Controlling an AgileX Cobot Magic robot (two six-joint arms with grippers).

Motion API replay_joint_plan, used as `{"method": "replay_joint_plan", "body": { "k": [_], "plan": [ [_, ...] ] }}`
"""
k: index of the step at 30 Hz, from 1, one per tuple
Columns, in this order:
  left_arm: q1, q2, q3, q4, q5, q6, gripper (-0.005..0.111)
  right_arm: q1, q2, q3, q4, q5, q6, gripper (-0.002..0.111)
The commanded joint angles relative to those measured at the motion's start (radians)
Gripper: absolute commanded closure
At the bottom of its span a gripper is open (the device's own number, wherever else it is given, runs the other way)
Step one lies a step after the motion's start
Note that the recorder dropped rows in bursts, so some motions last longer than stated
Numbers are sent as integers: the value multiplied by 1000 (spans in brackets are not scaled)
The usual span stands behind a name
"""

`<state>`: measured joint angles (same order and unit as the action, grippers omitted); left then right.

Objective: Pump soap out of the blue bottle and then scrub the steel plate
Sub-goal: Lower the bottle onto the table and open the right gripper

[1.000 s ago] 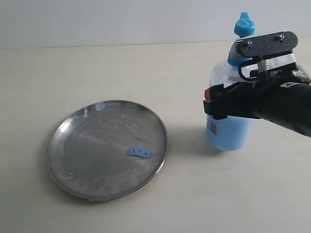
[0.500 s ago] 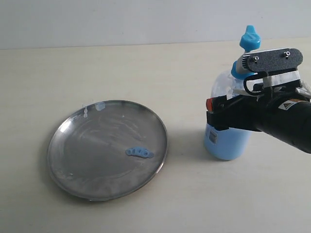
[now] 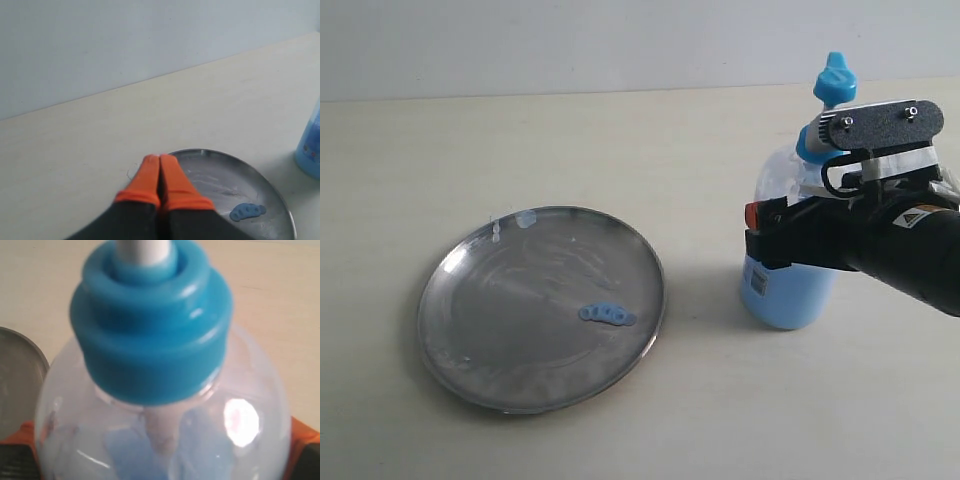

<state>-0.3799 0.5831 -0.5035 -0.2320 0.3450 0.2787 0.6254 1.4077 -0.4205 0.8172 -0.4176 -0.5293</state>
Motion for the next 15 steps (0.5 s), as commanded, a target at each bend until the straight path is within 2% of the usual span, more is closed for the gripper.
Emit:
{"method": "replay_joint_plan", "body": {
  "k": [1, 5, 15],
  "plan": [
    [2, -6, 6, -13, -11, -2, 107, -6, -7, -6, -31, -79, -27, 18],
    [2, -6, 6, -15, -11, -2, 107, -6, -27, -6, -34, -76, -29, 7],
    [2, -10, 6, -17, -13, -2, 107, -6, -167, -6, -36, -8, -84, 7]
  ]
}}
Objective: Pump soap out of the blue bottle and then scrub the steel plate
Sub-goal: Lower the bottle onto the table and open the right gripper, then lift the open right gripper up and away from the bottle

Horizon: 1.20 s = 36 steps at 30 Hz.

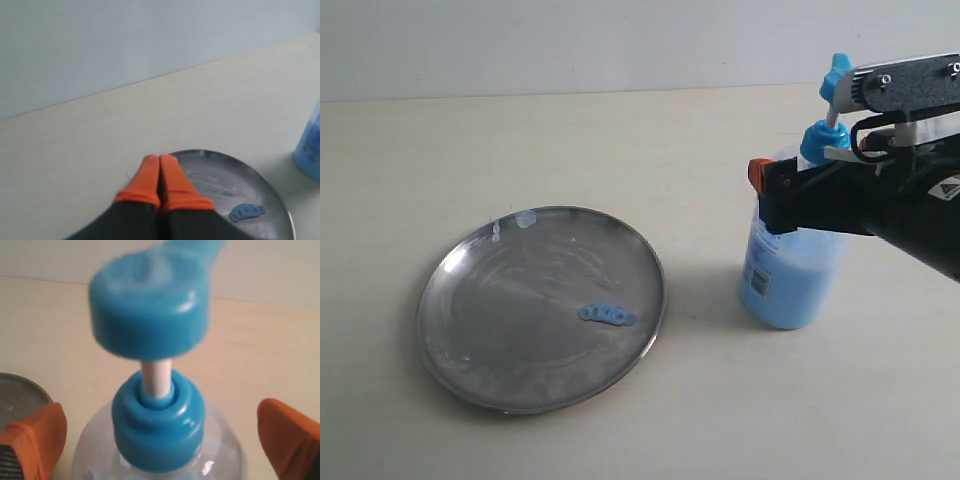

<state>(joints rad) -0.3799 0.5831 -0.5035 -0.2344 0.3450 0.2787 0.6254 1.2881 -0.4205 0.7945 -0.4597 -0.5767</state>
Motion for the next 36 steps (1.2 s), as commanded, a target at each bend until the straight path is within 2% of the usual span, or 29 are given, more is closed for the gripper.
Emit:
{"method": "replay_joint_plan", "body": {
  "k": [1, 13, 15, 18, 20, 23, 36],
  "plan": [
    [2, -13, 6, -14, -15, -2, 107, -6, -64, -6, -14, 52, -51, 7],
    [2, -26, 6, -14, -7, -2, 107, -6, -188, -6, 8, 130, -87, 7],
    [2, -26, 6, -14, -4, -2, 107, -6, -221, -6, 79, 130, -197, 7],
    [2, -26, 6, -14, -4, -6, 107, -6, -261, -6, 308, 130, -435, 7],
    [2, -26, 6, -19, -4, -6, 107, -6, -265, -6, 362, 145, -503, 9],
    [2, -26, 6, -19, -2, -6, 107, -6, -265, -41, 300, 214, -505, 12],
    [2, -28, 6, -32, 15, -6, 107, -6, -182, -133, 143, 316, -503, 12]
  ]
}}
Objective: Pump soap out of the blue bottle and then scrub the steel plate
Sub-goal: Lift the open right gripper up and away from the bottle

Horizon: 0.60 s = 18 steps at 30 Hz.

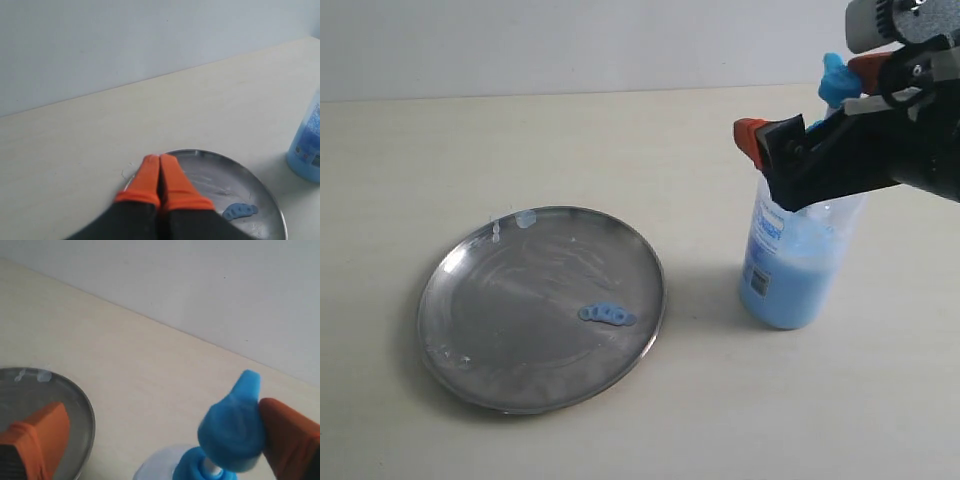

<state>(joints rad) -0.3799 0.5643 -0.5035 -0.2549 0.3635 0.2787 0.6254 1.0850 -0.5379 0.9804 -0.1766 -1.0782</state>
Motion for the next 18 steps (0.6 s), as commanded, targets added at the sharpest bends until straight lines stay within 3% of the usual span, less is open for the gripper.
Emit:
{"method": "replay_joint_plan", "body": {
  "k": [1, 9, 18],
  "plan": [
    [2, -11, 6, -12, -4, -6, 107, -6, 23, -16, -45, 33, -2, 12],
    [2, -30, 6, -12, -4, -4, 107, -6, 20, -20, -128, 56, 0, 12],
    [2, -32, 6, -12, 0, -4, 107, -6, 20, -20, -127, -10, -176, 12]
  ]
}}
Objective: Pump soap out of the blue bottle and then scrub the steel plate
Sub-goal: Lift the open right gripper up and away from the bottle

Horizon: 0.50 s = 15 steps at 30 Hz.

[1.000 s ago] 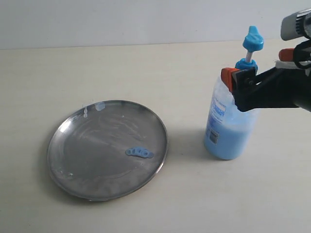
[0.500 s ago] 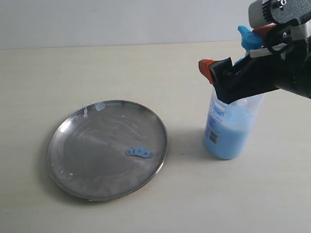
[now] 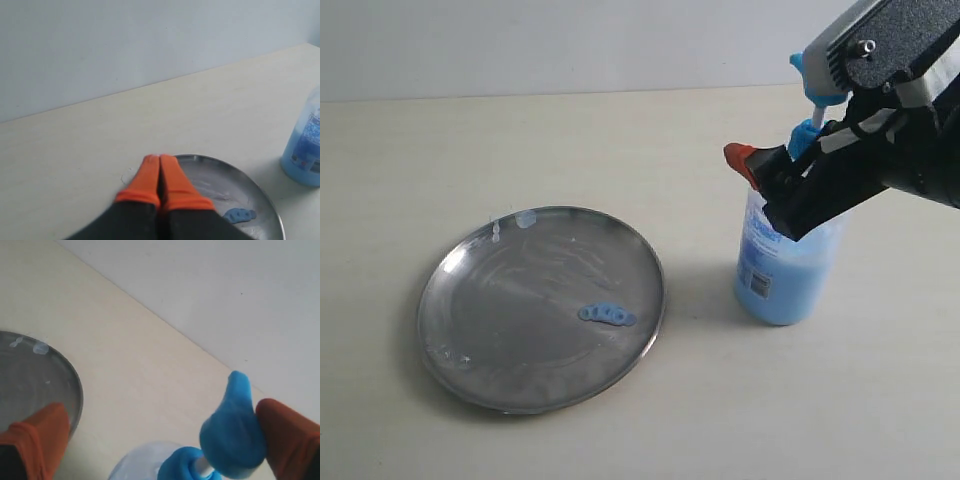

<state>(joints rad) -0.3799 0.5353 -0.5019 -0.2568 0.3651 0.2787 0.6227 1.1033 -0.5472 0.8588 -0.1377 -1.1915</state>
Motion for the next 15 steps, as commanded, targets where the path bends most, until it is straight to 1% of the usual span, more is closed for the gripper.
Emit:
{"method": "replay_joint_plan", "body": {
  "k": [1, 4, 8, 12, 15],
  "plan": [
    [2, -3, 4, -10, 0, -4, 107, -3, 0, -11, 2, -76, -65, 12],
    [2, -3, 4, -10, 2, -4, 107, -3, -5, -11, 22, -137, -65, 12],
    [2, -3, 6, -10, 2, -2, 107, -3, -38, -11, 32, -146, -65, 12],
    [2, -3, 23, -15, -14, -2, 107, -3, -104, -15, 71, -135, -78, 13],
    [2, -3, 25, -15, -20, -2, 107, -3, -150, -54, 143, -72, -162, 13]
  ]
}}
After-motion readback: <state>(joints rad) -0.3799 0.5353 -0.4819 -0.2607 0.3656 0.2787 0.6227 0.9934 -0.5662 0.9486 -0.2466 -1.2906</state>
